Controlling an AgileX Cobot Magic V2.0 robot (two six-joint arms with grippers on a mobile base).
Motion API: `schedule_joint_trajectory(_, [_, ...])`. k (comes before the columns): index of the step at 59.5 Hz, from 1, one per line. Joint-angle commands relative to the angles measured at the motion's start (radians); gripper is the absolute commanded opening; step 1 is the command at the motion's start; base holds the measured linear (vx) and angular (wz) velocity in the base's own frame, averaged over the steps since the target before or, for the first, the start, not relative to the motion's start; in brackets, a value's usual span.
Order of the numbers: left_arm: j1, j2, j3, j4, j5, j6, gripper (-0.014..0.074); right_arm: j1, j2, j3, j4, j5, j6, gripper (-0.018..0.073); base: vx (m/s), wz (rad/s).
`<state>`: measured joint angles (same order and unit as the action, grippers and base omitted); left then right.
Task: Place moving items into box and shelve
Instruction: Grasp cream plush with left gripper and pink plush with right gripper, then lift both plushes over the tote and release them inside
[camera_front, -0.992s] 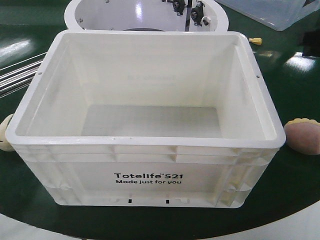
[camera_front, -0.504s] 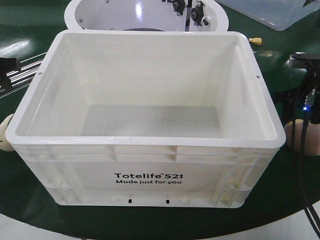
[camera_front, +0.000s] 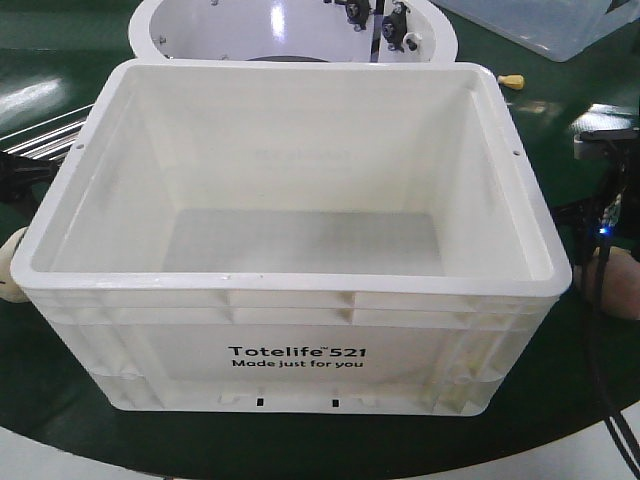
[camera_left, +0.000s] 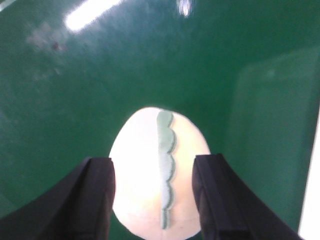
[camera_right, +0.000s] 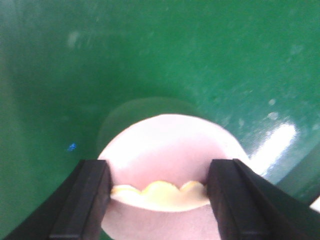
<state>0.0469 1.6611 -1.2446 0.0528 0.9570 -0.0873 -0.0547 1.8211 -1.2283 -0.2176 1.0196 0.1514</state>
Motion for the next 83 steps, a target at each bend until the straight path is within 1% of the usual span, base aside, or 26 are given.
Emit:
schedule_joint_trajectory(1, [0.004, -0.008, -0.031, -0.005, 0.018, 0.032, 0.0470, -0.007, -0.034, 0.025, -0.013, 0.006, -0.002, 0.0487, 0.00, 0.00])
schedule_joint_trajectory(8, [0.004, 0.029, -0.031, -0.006, 0.078, 0.056, 0.0470, -0.007, -0.034, 0.098, -0.018, -0.047, -0.002, 0.0487, 0.00, 0.00])
schedule_joint_trajectory(17, [0.004, 0.075, -0.031, -0.006, 0.068, 0.056, 0.0470, -0.007, -0.034, 0.159, -0.015, -0.112, -0.002, 0.0484, 0.00, 0.00])
schedule_joint_trajectory(23, [0.004, 0.114, -0.031, -0.009, 0.062, 0.056, 0.0470, -0.007, -0.032, 0.170, -0.018, -0.125, -0.002, 0.0463, 0.00, 0.00])
schedule_joint_trajectory(26, [0.003, 0.139, -0.031, -0.027, 0.056, 0.056, 0.0468, -0.007, -0.032, 0.170, -0.027, -0.136, -0.001, 0.0445, 0.00, 0.00])
schedule_joint_trajectory(31, [0.001, 0.170, -0.031, -0.082, 0.049, 0.056, 0.0436, -0.007, -0.032, 0.170, -0.047, -0.153, -0.001, 0.0379, 0.00, 0.00])
schedule_joint_trajectory(34, [0.001, 0.190, -0.031, -0.128, 0.043, 0.063, 0.0392, -0.007, -0.032, 0.170, -0.054, -0.162, -0.001, 0.0329, 0.00, 0.00])
schedule_joint_trajectory(37, [0.001, 0.208, -0.031, -0.173, 0.037, 0.094, 0.0336, -0.007, -0.032, 0.170, -0.062, -0.166, -0.001, 0.0260, 0.00, 0.00])
schedule_joint_trajectory(41, [0.001, 0.216, -0.031, -0.211, 0.025, 0.130, 0.0226, -0.007, -0.032, 0.170, -0.063, -0.169, -0.001, 0.0155, 0.00, 0.00])
schedule_joint_trajectory(46, [0.001, 0.215, -0.031, -0.219, 0.002, 0.142, 0.0078, -0.007, -0.032, 0.169, -0.063, -0.178, -0.001, 0.0017, 0.00, 0.00])
schedule_joint_trajectory(48, [0.001, 0.210, -0.031, -0.215, -0.007, 0.142, 0.0024, -0.007, -0.032, 0.168, -0.063, -0.178, -0.001, -0.0016, 0.00, 0.00])
schedule_joint_trajectory(49, [0.001, 0.209, -0.031, -0.215, -0.011, 0.142, -0.0012, -0.007, -0.032, 0.167, -0.063, -0.178, -0.001, -0.0015, 0.00, 0.00])
schedule_joint_trajectory(61, [0.003, 0.156, -0.034, -0.213, -0.018, 0.142, -0.0007, -0.006, -0.075, 0.167, -0.068, -0.179, -0.001, -0.0010, 0.00, 0.00])
schedule_joint_trajectory(71, [0.003, 0.033, -0.034, -0.204, -0.039, 0.141, -0.0004, -0.006, -0.191, 0.167, -0.092, -0.207, 0.000, -0.0009, 0.00, 0.00])
schedule_joint_trajectory(77, [0.003, -0.053, -0.034, -0.179, -0.056, 0.129, -0.0003, -0.006, -0.272, 0.167, -0.106, -0.217, 0.001, -0.0009, 0.00, 0.00])
schedule_joint_trajectory(83, [0.003, -0.153, -0.034, -0.173, -0.086, 0.123, -0.0003, -0.006, -0.377, 0.167, -0.115, -0.256, 0.001, -0.0008, 0.00, 0.00])
